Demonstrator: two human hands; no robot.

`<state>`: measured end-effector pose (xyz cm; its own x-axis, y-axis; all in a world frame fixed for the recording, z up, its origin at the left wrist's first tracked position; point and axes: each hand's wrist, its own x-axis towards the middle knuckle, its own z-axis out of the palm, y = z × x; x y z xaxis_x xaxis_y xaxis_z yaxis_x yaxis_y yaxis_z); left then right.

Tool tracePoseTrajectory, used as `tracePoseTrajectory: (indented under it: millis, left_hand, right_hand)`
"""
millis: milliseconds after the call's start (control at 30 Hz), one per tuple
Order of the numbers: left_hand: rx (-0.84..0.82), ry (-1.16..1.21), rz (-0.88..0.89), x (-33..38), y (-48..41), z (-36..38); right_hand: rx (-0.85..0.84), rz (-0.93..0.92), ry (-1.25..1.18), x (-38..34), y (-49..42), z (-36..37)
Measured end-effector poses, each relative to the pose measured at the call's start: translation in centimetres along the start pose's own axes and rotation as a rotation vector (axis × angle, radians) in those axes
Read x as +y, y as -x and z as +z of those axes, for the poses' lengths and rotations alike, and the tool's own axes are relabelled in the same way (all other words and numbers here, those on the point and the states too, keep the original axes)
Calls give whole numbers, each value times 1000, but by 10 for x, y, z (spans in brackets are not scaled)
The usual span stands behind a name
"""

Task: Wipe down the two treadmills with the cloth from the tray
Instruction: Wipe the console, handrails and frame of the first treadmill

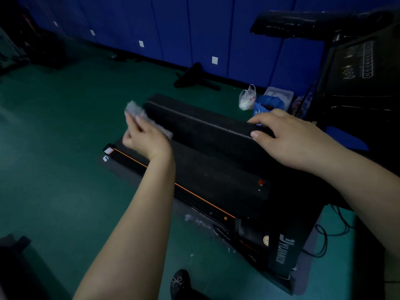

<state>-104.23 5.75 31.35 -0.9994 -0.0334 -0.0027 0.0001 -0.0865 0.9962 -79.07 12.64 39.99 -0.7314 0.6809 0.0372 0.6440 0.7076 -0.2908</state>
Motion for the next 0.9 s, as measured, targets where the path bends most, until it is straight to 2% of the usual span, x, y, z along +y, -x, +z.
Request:
tracePoseTrajectory:
  millis: [67,133,200,300,367,533,633,733,800,900]
  left_hand:
    - [-67,-8,118,5,-2,13]
    - [-59,17,121,0,-4,21]
    - [-23,1,5,-9,0,19]
    - [-89,-130,-230,-30,14,5]
    - [-96,-130,-356,-39,30,-6]
    - [-54,-7,-228,-17,66,-3]
    - [-34,57,-387,-8,93,13]
    - [-43,-6,-471,-9,118,12]
    - [-173,-78,-415,-11,139,3]
    - [-375,-149,-425,-20,182,-6]
  right_hand:
    - [1,2,-9,0,0,-1]
    - [-1,2,-5,-1,-1,-1]
    - [5,2,1,0,0,-1]
    - [11,-1,0,0,0,0]
    - [10,1,1,1,-1,0]
    - [6,2,6,1,-1,0]
    - [14,9,5,0,-1,0]
    - [25,11,12,0,0,0]
    - [25,11,11,0,0,1]
    - [22,19,11,0,-2,1]
